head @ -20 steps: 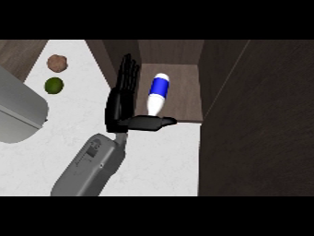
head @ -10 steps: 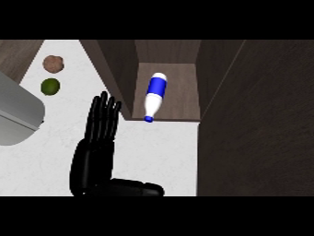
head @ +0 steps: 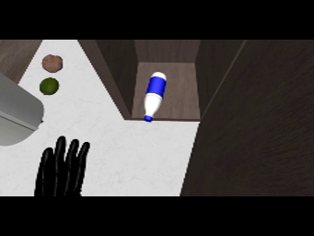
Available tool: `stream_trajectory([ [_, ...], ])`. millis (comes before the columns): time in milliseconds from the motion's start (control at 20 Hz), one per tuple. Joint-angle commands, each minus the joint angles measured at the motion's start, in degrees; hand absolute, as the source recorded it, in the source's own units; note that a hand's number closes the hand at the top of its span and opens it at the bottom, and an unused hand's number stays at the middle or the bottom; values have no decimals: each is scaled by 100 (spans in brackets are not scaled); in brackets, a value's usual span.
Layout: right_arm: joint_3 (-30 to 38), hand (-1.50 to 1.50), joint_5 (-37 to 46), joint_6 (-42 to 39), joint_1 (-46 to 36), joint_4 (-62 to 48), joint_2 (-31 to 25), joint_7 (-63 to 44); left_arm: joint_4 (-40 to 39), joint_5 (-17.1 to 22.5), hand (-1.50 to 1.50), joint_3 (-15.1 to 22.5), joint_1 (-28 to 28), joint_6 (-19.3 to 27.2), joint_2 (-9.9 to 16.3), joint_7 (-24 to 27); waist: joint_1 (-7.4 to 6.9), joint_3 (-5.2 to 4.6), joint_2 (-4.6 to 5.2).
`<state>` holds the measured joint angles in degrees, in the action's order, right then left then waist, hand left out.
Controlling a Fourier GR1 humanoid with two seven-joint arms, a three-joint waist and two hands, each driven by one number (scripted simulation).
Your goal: Pick up the bottled water, place it into the cabinet and close the cabinet
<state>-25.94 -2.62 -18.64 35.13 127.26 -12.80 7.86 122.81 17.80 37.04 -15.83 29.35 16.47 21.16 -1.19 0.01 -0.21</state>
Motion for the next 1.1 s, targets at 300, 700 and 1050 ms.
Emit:
stream_trajectory([
  [300,-1344,150,848,-142,-212,647,-99,-610,1093,577,-150,-637,-1914,-699,976,981,-18,-17,-37],
  [700,-1781,150,1142,60,-761,523,432,-1276,1282,1120,-150,-1137,-2730,-1402,1299,1451,-181,-27,-7],
  [1050,-1520,150,468,75,-1130,584,867,-2004,1539,1322,-150,-1551,-3138,-1892,1550,1598,-315,-29,35],
])
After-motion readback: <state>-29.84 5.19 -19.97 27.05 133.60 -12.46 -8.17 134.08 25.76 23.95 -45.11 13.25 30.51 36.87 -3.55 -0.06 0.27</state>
